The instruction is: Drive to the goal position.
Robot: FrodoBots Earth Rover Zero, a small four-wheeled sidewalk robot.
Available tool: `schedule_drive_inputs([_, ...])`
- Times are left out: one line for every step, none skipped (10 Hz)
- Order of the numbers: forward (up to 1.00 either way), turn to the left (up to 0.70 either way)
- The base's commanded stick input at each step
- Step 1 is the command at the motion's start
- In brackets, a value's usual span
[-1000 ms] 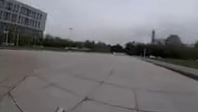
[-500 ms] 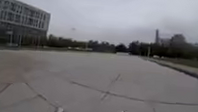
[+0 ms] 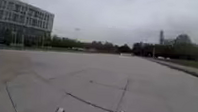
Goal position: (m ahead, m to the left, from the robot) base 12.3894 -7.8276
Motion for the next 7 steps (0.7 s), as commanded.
schedule_drive_inputs([1.00,0.06])
schedule_drive_inputs([1.00,0.06])
schedule_drive_inputs([1.00,0.06])
schedule_drive_inputs([1.00,0.06])
schedule_drive_inputs([1.00,0.06])
schedule_drive_inputs([1.00,0.06])
schedule_drive_inputs([1.00,0.06])
